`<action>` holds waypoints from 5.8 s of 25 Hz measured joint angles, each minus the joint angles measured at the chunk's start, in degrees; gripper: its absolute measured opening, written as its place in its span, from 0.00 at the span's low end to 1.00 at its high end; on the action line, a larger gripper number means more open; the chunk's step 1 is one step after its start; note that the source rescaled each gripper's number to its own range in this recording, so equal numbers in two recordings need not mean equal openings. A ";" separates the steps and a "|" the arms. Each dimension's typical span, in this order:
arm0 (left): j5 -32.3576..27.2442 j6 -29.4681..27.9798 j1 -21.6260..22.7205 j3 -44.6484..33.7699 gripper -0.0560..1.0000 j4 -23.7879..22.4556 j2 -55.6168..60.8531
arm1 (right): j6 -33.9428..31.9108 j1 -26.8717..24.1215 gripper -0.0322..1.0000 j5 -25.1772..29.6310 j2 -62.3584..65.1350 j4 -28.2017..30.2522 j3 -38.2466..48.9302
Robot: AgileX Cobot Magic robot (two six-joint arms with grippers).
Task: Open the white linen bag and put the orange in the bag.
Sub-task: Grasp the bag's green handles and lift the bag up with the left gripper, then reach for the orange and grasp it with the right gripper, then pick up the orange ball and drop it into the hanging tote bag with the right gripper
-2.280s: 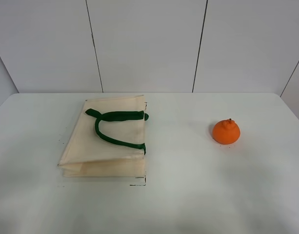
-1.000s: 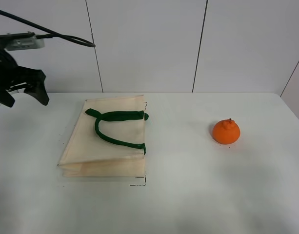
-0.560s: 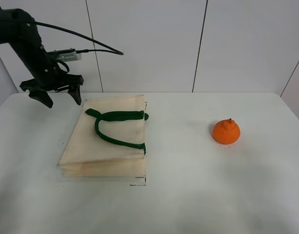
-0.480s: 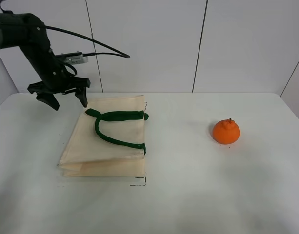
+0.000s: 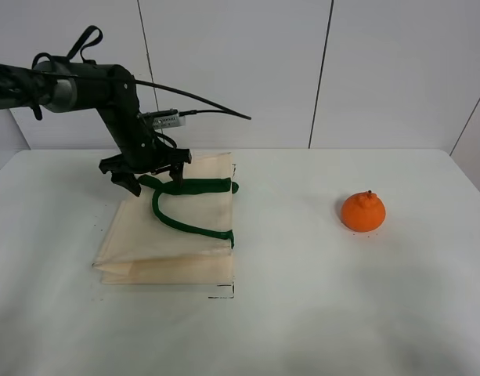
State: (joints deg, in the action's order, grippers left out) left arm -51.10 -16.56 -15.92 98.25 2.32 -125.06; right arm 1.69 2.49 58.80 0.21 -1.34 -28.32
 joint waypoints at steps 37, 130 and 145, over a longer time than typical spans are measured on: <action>-12.50 -0.58 0.00 16.04 0.06 -3.35 -4.14 | 0.00 0.00 1.00 0.00 0.00 0.00 0.00; -17.16 4.36 -0.31 22.69 0.06 1.11 20.83 | 4.69 10.61 0.04 4.38 -123.03 -27.27 -96.01; -17.16 4.36 -0.31 22.69 0.06 1.11 20.83 | 3.16 27.31 0.04 -4.60 -132.68 -30.30 -96.01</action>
State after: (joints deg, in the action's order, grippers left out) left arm -68.25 -12.20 -16.22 120.94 3.43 -104.23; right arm 4.85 29.80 54.19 -132.47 -31.63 -124.33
